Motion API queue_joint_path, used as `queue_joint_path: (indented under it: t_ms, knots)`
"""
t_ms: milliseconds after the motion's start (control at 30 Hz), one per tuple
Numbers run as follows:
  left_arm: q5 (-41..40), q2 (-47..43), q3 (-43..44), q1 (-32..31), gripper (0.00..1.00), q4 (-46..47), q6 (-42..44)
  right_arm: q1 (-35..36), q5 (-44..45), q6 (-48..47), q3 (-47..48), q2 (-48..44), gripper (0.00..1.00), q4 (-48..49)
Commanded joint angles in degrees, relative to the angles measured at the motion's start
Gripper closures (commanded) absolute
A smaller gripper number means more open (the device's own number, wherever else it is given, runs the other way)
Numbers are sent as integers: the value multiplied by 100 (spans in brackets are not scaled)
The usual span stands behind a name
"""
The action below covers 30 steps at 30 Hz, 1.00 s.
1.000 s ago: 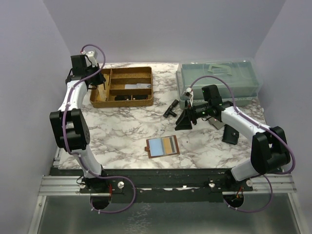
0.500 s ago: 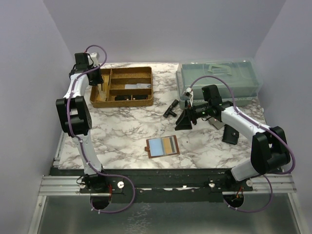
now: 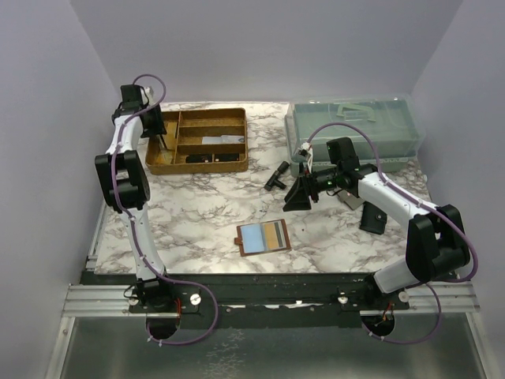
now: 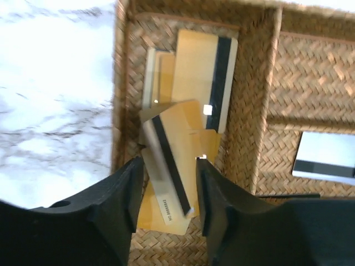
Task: Take the credit cards out of the card holder
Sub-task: Place the credit card in the storage box, then remove the credit card from the card holder.
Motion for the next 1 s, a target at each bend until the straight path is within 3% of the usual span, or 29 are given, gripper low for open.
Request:
queue_joint_path:
  t_ms: [0,333,567,667,800,867,967]
  knots:
    - [-681,-392,575,41,50,-34,-677,-17,116,-124,45,28,33,-94]
    - [447,-1987,-563,40,48,821,-1307,-17,163,-233,75,52,33,-171]
    - [1099,-3717,-3226,49,47,2312,-2165,-24,448,-829,113,-187,33,-436]
    - [1412,-4864,-4607,48,36,3333,-2731,-73,408,-1156,4,-528,34,-438]
    - [1664,-6148,-6318,57,5,4663,-3668,-289,183,-1558,-89,-814,34,-577]
    - [1905,-6591,-6996,65,1,5157,-4230,-474,19,-1686,-101,-925,33,-652]
    - [2891,-6879,-7665,77,1,5714,-5064,-846,-247,-1718,-155,-1093,33,-649]
